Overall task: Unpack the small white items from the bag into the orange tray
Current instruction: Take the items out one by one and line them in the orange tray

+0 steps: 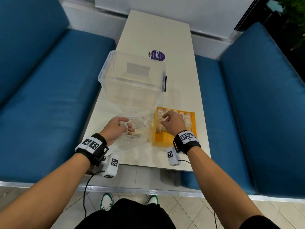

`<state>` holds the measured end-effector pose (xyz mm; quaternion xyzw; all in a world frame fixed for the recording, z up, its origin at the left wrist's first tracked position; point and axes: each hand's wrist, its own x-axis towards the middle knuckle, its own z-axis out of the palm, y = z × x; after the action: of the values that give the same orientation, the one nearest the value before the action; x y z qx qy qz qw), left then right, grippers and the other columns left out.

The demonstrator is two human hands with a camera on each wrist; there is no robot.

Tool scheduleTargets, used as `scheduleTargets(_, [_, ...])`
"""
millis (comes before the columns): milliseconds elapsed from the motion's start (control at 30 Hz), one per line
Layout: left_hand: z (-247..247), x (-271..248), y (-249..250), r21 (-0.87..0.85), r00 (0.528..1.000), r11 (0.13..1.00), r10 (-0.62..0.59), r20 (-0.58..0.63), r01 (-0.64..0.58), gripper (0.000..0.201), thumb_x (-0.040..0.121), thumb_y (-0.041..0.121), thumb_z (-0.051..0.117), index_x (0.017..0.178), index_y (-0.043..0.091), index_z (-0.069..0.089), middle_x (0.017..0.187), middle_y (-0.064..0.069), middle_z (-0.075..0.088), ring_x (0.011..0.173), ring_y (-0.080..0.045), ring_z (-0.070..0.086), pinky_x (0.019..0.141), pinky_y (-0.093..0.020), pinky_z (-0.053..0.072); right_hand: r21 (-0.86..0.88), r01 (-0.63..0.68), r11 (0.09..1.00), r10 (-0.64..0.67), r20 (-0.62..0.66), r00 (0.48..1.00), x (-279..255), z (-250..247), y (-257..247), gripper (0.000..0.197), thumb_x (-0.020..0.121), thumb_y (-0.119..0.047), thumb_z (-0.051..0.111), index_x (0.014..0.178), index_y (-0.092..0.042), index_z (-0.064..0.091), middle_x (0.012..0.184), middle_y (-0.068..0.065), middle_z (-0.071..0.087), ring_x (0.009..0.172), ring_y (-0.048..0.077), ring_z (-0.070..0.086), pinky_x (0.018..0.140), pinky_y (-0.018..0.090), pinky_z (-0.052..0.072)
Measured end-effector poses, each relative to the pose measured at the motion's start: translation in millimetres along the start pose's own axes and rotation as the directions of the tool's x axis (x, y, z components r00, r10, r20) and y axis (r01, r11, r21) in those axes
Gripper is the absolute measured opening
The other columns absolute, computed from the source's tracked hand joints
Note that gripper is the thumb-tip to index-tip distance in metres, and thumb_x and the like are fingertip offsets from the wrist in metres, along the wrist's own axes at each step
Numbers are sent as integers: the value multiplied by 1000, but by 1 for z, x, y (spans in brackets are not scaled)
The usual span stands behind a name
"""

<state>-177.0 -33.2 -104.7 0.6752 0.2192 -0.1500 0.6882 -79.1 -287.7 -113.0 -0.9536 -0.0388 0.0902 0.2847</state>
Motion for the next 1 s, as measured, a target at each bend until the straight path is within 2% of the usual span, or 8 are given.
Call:
scheduleTargets(133, [4, -4, 3, -135, 995, 990, -27, 98, 40, 42, 98, -12, 54, 137, 1, 44, 123, -26, 66, 99, -34, 72, 80, -46, 64, 95, 171, 981, -162, -100, 982, -7, -2, -20, 7, 89, -22, 69, 95, -19, 70, 72, -7, 65, 64, 8, 59, 63, 30, 52])
scheduleTargets(267, [12, -6, 7, -166, 986, 985, -15, 168, 43, 41, 100, -8, 56, 138, 2, 43, 123, -23, 71, 93, -30, 70, 68, -37, 62, 224, 361, 905, -372, 4, 928, -19, 4, -55, 7, 89, -22, 74, 94, -18, 76, 77, -4, 69, 66, -4, 56, 64, 12, 40])
scheduleTargets(367, [16, -6, 8, -170, 986, 985, 6, 164, 22, 47, 98, -8, 60, 141, -1, 43, 110, -22, 73, 86, -28, 71, 60, -31, 54, 212, 429, 878, -460, 123, 879, -23, 12, -70, 13, 88, -24, 76, 101, -20, 76, 83, -4, 70, 71, -8, 54, 67, 10, 36])
scheduleTargets(500, [15, -7, 12, -176, 979, 984, 38, 198, -3, 47, 98, -13, 53, 142, -1, 43, 112, -23, 71, 89, -30, 72, 62, -31, 52, 180, 402, 898, -430, 162, 888, -23, 21, -71, 15, 87, -24, 77, 101, -18, 78, 89, -2, 67, 68, -9, 51, 71, 12, 34])
scheduleTargets(600, [12, -8, 14, -231, 970, 973, 38, 240, 19, 48, 98, -20, 40, 141, 1, 44, 121, -27, 68, 98, -39, 74, 71, -37, 60, 218, 359, 907, -394, 144, 908, -24, 20, -71, 11, 85, -21, 79, 93, -14, 77, 89, -1, 66, 68, -12, 53, 66, 7, 34])
scheduleTargets(700, [11, -7, 13, -239, 974, 970, 19, 226, 37, 45, 98, -20, 33, 139, -6, 47, 126, -31, 64, 104, -45, 72, 78, -44, 60, 238, 312, 920, -350, 138, 927, -24, 17, -72, 8, 87, -17, 77, 91, -11, 75, 83, -6, 67, 67, -13, 53, 63, 7, 37])
scheduleTargets(867, [11, -7, 13, -173, 979, 984, 1, 204, 35, 28, 103, -4, 50, 128, -11, 59, 124, -32, 67, 94, -36, 73, 69, -36, 57, 259, 269, 928, -305, 112, 946, -22, 15, -71, 2, 88, -17, 76, 88, -16, 75, 75, -11, 66, 64, -4, 55, 66, 12, 40])
scheduleTargets(1000, [11, -7, 11, -159, 994, 987, 11, 109, 7, 18, 101, 2, 60, 114, -10, 65, 115, -29, 71, 91, -40, 76, 63, -34, 61, 193, 361, 912, -379, 66, 923, -27, 20, -71, 17, 87, -20, 75, 103, -20, 72, 90, -7, 66, 74, -1, 51, 75, 19, 39])
